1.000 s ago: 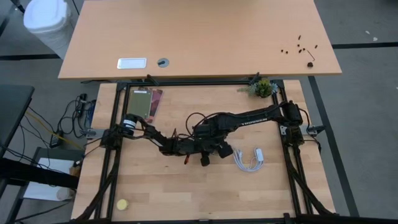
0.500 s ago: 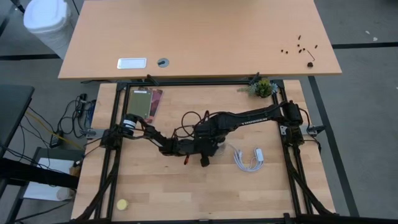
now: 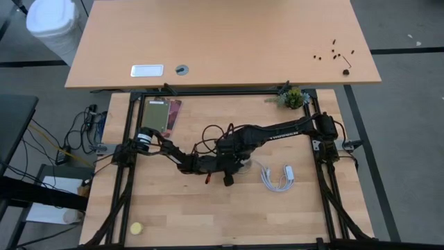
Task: Screw lightbulb
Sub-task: Insert the white lightbulb into the desk lamp
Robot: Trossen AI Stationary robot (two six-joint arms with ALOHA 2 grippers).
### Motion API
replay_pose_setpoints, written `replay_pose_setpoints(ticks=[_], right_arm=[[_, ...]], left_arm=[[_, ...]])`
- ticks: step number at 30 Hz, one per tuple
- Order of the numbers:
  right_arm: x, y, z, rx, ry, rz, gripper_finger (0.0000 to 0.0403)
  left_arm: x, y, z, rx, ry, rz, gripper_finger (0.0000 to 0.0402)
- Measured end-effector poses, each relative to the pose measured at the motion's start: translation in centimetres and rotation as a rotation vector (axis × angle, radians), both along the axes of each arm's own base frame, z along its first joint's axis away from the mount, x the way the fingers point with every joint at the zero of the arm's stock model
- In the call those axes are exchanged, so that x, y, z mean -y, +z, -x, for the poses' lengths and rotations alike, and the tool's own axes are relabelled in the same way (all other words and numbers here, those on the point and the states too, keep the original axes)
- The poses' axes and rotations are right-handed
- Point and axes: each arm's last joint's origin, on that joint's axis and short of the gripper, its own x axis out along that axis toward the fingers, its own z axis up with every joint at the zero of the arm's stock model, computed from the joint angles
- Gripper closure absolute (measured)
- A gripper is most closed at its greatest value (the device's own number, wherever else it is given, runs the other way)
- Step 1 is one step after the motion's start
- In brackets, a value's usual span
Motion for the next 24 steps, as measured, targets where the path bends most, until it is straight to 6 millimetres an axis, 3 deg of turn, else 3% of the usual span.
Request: replay_pose_setpoints(ticks=[11,24], right_arm=[[0.2,1.7,-0.7,0.018,0.361,0.03,0.0028],[-0.5,2.4,0.2,-0.065,1.059,0.06,0.0027]], left_arm=[[-0.1,0.0,0.0,0.002,0.008,0.001,0.0215],[-0.1,0.0,0.0,-0.004,0.006,0.0,0.0215]])
